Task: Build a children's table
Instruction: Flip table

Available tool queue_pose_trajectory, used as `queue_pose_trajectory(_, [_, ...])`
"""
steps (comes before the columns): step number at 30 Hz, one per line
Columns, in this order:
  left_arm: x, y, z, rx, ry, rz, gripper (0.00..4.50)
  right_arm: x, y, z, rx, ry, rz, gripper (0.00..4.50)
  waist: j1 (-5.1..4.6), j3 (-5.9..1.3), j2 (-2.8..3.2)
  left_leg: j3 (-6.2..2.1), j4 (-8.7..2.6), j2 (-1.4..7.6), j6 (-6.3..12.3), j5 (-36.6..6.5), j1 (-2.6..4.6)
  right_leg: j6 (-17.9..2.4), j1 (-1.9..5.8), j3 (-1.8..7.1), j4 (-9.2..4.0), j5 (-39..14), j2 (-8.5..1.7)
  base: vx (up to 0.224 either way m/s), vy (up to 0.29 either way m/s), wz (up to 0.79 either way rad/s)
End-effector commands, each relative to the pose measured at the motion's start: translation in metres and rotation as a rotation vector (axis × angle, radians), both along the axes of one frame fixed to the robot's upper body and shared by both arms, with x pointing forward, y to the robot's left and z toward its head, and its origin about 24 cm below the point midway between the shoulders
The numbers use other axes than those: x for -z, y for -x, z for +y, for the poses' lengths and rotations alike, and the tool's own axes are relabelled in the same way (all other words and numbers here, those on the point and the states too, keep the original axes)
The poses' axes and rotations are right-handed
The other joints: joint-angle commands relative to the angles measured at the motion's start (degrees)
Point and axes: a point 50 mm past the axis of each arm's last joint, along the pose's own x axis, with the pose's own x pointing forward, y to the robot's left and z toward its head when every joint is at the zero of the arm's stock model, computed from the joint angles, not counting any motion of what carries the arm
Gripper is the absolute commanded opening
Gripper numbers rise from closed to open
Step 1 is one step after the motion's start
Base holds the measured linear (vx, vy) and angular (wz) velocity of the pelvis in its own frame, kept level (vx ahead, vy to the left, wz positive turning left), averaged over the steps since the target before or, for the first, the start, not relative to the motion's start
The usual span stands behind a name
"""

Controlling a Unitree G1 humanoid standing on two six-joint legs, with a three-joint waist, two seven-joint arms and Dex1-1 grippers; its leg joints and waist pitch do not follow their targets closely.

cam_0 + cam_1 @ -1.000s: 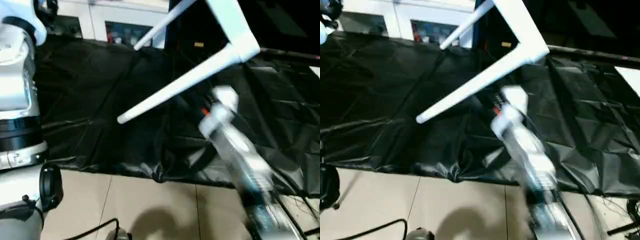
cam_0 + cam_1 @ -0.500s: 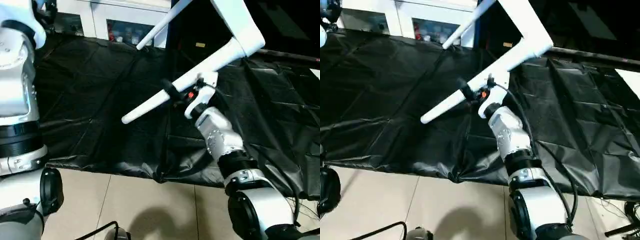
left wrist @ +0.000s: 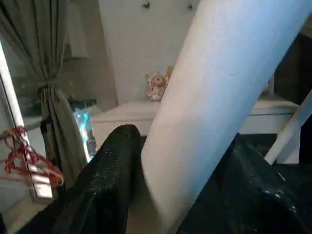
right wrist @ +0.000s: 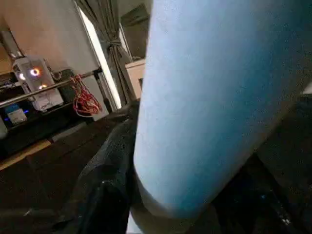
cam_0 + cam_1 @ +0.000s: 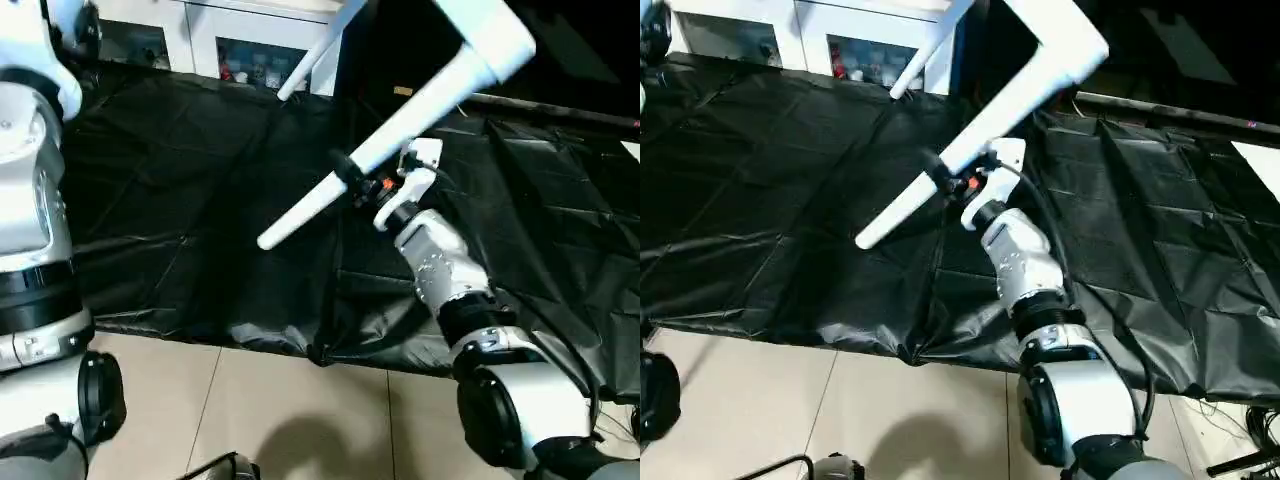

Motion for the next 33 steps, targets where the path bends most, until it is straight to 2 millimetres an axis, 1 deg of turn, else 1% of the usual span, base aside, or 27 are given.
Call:
queue_pose_trajectory(1, [0.002,-0.002,-0.017,0.113,0.030,-0.008,2.23,-0.009,-0.002,-0.003,0.007,0.028,-0.046,1.75,-0.61,-4.37,1.12,-0.21,-3.82,1.90,-1.48,-7.59,2.37,-12.34,1.67,1.22,-3.26,3.51,-3.59,0.000,0.000,0.00])
queue_pose_trajectory(2, [0.007,-0.001,-0.020,0.143,0.031,-0.002,2.17,-0.010,-0.001,-0.004,0.002,0.035,-0.062,1.72,-0.60,-4.36,1.20,-0.20,-3.83,1.92,-1.59,-7.87,2.48,-12.30,1.56,1.22,-3.26,3.50,-3.56,0.000,0.000,0.00])
queue_pose_trajectory(3, [0.015,0.000,-0.025,0.184,0.032,0.008,2.14,-0.011,0.001,-0.007,-0.001,0.050,-0.082,1.72,-0.64,-4.36,1.08,-0.23,-3.85,1.93,-1.65,-7.77,2.38,-12.29,1.68,1.21,-3.23,3.64,-3.60,0.000,0.000,0.00])
queue_pose_trajectory(4, [0.015,0.000,-0.025,0.184,0.032,0.008,2.14,-0.011,0.001,-0.007,-0.001,0.050,-0.082,1.72,-0.47,-4.45,0.97,-0.20,-3.75,1.93,-1.47,-6.94,2.43,-12.08,1.69,1.20,-3.13,5.27,-3.50,0.000,0.000,0.00])
queue_pose_trajectory(6, [0.020,0.001,-0.029,0.212,0.034,0.014,2.10,-0.012,0.003,-0.008,-0.003,0.061,-0.097,1.70,-0.41,-4.40,1.05,-0.19,-3.78,1.87,-1.64,-7.26,2.46,-11.94,1.65,1.18,-3.21,4.66,-3.49,0.000,0.000,0.00])
queue_pose_trajectory(7, [0.029,0.002,-0.032,0.227,0.036,0.035,2.03,-0.012,0.006,-0.010,-0.002,0.078,-0.114,1.68,-0.49,-4.37,1.15,-0.22,-3.83,1.85,-1.82,-7.51,2.41,-11.84,1.66,1.20,-3.25,4.36,-3.49,0.000,0.000,0.00])
queue_pose_trajectory(8, [0.044,0.004,-0.036,0.245,0.048,0.065,2.01,-0.012,0.011,-0.015,0.020,0.106,-0.131,1.68,-0.35,-4.38,1.02,-0.20,-3.84,1.96,-2.03,-7.50,2.51,-11.45,1.63,1.20,-3.30,4.80,-3.48,0.000,0.000,0.00])
queue_pose_trajectory(9, [0.044,0.004,-0.036,0.245,0.048,0.065,1.98,-0.012,0.011,-0.015,0.020,0.106,-0.131,1.67,-0.29,-4.37,0.90,-0.26,-3.89,2.02,-2.05,-6.77,2.49,-10.98,1.76,1.19,-3.28,6.11,-3.43,0.000,0.000,0.00])
queue_pose_trajectory(10, [0.056,0.007,-0.041,0.266,0.061,0.091,1.95,-0.010,0.016,-0.020,0.049,0.136,-0.141,1.67,-0.30,-4.46,0.79,-0.22,-3.80,1.98,-2.03,-6.91,2.57,-10.98,1.73,1.19,-3.22,6.25,-3.44,0.000,0.000,0.00])
queue_pose_trajectory(11, [0.070,0.008,-0.047,0.302,0.067,0.118,1.90,-0.007,0.022,-0.024,0.086,0.147,-0.142,1.66,-0.12,-4.27,0.72,-0.22,-3.93,1.89,-2.25,-6.21,2.49,-10.39,1.70,1.21,-3.38,6.53,-3.31,0.000,0.000,0.00])
queue_pose_trajectory(13, [0.081,0.010,-0.053,0.340,0.071,0.138,1.83,-0.004,0.027,-0.029,0.120,0.150,-0.138,1.65,-0.10,-4.24,0.70,-0.27,-4.22,1.92,-2.95,-9.80,2.74,-9.23,1.54,1.29,-3.92,2.43,-3.41,0.000,0.000,0.00])
queue_pose_trajectory(15, [0.083,0.010,-0.054,0.345,0.071,0.140,1.79,-0.004,0.028,-0.029,0.124,0.148,-0.137,1.64,-0.34,-4.21,0.72,-0.35,-4.47,1.90,-3.51,-12.14,2.78,-8.82,1.45,1.31,-4.18,-0.53,-3.37,0.000,0.000,0.00])
queue_pose_trajectory(16, [0.093,0.010,-0.056,0.351,0.071,0.170,1.72,-0.001,0.035,-0.031,0.156,0.162,-0.129,1.62,-0.48,-3.97,1.26,-0.53,-4.82,2.02,-4.71,-15.44,3.02,-7.86,1.02,1.35,-4.78,-4.34,-3.33,0.000,0.000,0.00])
queue_pose_trajectory(17, [0.101,0.009,-0.058,0.355,0.071,0.196,1.72,0.003,0.041,-0.033,0.189,0.178,-0.121,1.62,-0.67,-3.85,1.10,-0.55,-4.90,2.06,-5.00,-16.78,3.08,-7.69,0.83,1.39,-4.89,-5.25,-3.32,0.000,0.000,0.00])
queue_pose_trajectory(18, [0.109,0.009,-0.060,0.356,0.073,0.222,1.68,0.006,0.047,-0.035,0.219,0.196,-0.117,1.61,-0.38,-3.82,1.33,-0.64,-4.99,2.17,-5.43,-18.05,3.46,-6.87,0.63,1.43,-5.26,-5.97,-3.31,0.000,0.000,0.00])
queue_pose_trajectory(19, [0.115,0.009,-0.060,0.350,0.065,0.240,1.68,0.009,0.051,-0.036,0.230,0.210,-0.111,1.61,-0.28,-3.78,1.30,-0.58,-4.97,2.20,-5.66,-19.35,3.76,-6.87,0.23,1.46,-5.27,-6.45,-3.35,0.000,0.000,0.00])
queue_pose_trajectory(20, [0.118,0.009,-0.059,0.344,0.058,0.249,1.67,0.011,0.053,-0.035,0.233,0.218,-0.107,1.61,-0.37,-3.56,1.16,-0.81,-5.35,2.17,-6.07,-22.25,3.67,-6.54,0.44,1.40,-5.53,-9.24,-3.40,0.000,0.000,0.00])
queue_pose_trajectory(21, [0.118,0.009,-0.059,0.344,0.058,0.249,1.65,0.011,0.053,-0.035,0.233,0.218,-0.107,1.61,-0.56,-3.77,1.12,-0.97,-5.46,2.15,-6.33,-22.60,3.50,-6.25,0.60,1.38,-5.37,-9.47,-3.45,0.000,0.000,0.00])
queue_pose_trajectory(22, [0.121,0.009,-0.058,0.339,0.057,0.261,1.65,0.014,0.057,-0.034,0.231,0.229,-0.096,1.61,-0.64,-3.77,2.40,-1.26,-5.55,2.12,-6.85,-22.82,3.43,-6.17,0.55,1.38,-5.19,-9.01,-3.42,0.000,0.000,0.00])
queue_pose_trajectory(23, [0.125,0.009,-0.057,0.329,0.042,0.271,1.65,0.017,0.060,-0.030,0.218,0.238,-0.088,1.61,-0.94,-3.84,2.14,-1.22,-5.52,2.10,-6.78,-21.82,3.22,-6.16,0.72,1.31,-5.09,-6.85,-3.30,0.000,0.000,0.00])
queue_pose_trajectory(24, [0.125,0.010,-0.056,0.327,0.040,0.273,1.64,0.017,0.061,-0.029,0.216,0.240,-0.086,1.61,-0.97,-3.87,1.94,-1.16,-5.48,2.08,-6.56,-21.45,3.19,-6.16,0.81,1.30,-5.27,-6.14,-3.30,0.000,0.000,0.00])
queue_pose_trajectory(28, [0.134,0.011,-0.048,0.275,0.011,0.296,1.64,0.026,0.066,-0.020,0.184,0.293,-0.033,1.61,-1.32,-3.81,2.01,-1.12,-5.51,2.03,-6.53,-21.13,3.15,-6.10,0.77,1.38,-5.22,-5.49,-3.22,0.000,0.000,0.00])
queue_pose_trajectory(29, [0.135,0.011,-0.047,0.277,0.017,0.304,1.99,0.027,0.067,-0.018,0.174,0.301,-0.026,1.61,-1.42,-3.79,2.05,-1.10,-5.50,2.01,-6.63,-21.46,3.18,-6.12,0.72,1.40,-5.22,-5.62,-3.24,0.000,0.000,0.00])
queue_pose_trajectory(30, [0.139,0.013,-0.043,0.276,0.018,0.312,2.34,0.030,0.067,-0.017,0.171,0.308,-0.018,2.17,-1.53,-3.73,1.99,-1.09,-5.56,1.99,-6.65,-21.86,3.12,-6.07,0.72,1.41,-5.26,-6.04,-3.22,0.000,0.000,0.00])
queue_pose_trajectory(31, [0.142,0.016,-0.040,0.285,0.025,0.321,2.34,0.033,0.067,-0.016,0.173,0.307,-0.009,2.31,-1.58,-3.78,1.83,-1.13,-5.56,1.93,-6.59,-22.34,3.04,-6.03,0.73,1.43,-5.36,-7.13,-3.38,0.000,0.000,0.00])
queue_pose_trajectory(32, [0.144,0.019,-0.036,0.282,0.026,0.323,2.34,0.034,0.067,-0.015,0.172,0.295,-0.004,2.31,-2.00,-3.76,1.72,-1.19,-5.71,1.91,-6.48,-22.43,2.79,-5.87,0.83,1.47,-5.46,-8.01,-3.37,0.000,0.000,0.00])
queue_pose_trajectory(33, [0.145,0.022,-0.034,0.278,0.023,0.321,2.44,0.035,0.067,-0.016,0.185,0.293,0.004,2.38,-2.22,-3.76,1.73,-1.20,-5.76,1.92,-6.44,-22.67,2.82,-5.85,0.78,1.45,-5.51,-8.53,-3.32,0.000,0.000,0.00])
